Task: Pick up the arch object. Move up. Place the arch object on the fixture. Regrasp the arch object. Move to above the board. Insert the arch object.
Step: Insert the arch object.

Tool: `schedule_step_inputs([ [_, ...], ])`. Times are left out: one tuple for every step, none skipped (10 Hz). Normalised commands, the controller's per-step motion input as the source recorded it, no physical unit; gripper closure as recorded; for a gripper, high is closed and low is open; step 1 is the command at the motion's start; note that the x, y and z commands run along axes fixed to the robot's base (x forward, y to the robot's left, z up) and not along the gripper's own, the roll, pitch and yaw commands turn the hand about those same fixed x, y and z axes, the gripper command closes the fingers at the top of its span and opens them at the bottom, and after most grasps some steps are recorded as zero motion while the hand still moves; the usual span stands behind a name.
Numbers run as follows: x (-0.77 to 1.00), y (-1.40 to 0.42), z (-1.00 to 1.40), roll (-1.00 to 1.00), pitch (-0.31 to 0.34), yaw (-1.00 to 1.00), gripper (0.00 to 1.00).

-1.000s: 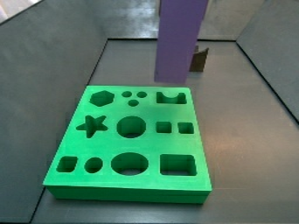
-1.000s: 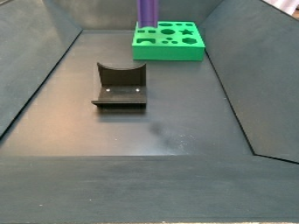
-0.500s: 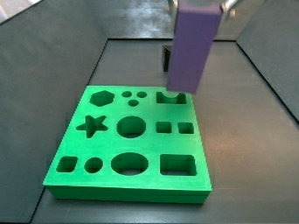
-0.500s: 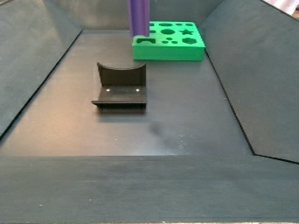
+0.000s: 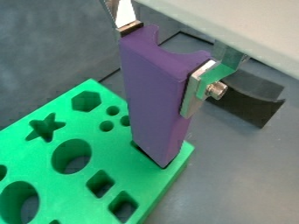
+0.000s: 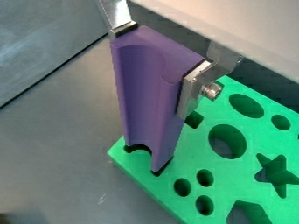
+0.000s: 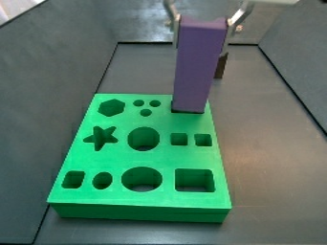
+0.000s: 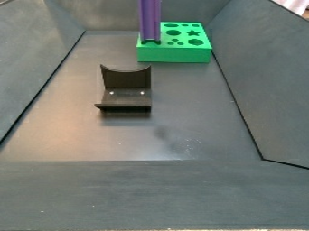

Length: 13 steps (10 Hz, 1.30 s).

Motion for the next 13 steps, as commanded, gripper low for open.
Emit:
schedule_step_inputs([
  [0.0,-0.15,-0.29,0.0,-0.201,0.0,1.0],
  [-0.21,0.0,-0.23,-0.03,-0.207,0.0,1.0],
  [-0.35,0.08,-0.12,-0.04,-0.191,0.0,1.0],
  [-0.4,0.15,-0.05,-0.06,-0.191,-0.01,1.0],
  [-0.25,0.21,0.0,-0.09,-0.147,0.0,1.0],
  [-0.09,0.04,-0.1,-0.03,-0.127,0.0,1.0],
  [0.04,0.0,-0.13,-0.01,-0.076,0.0,1.0],
  [0.29,0.0,-0.15,-0.01,-0.034,0.0,1.0],
  [0.35,0.0,-0.17,0.0,-0.02,0.0,1.0],
  [0.26,0.0,-0.14,0.0,-0.003,0.0,1.0],
  [0.11,0.04,-0.13,0.0,0.0,0.01,1.0],
  [0.0,0.08,-0.16,0.0,0.0,0.06,1.0],
  [0.0,0.1,-0.16,0.0,0.0,0.06,1.0],
])
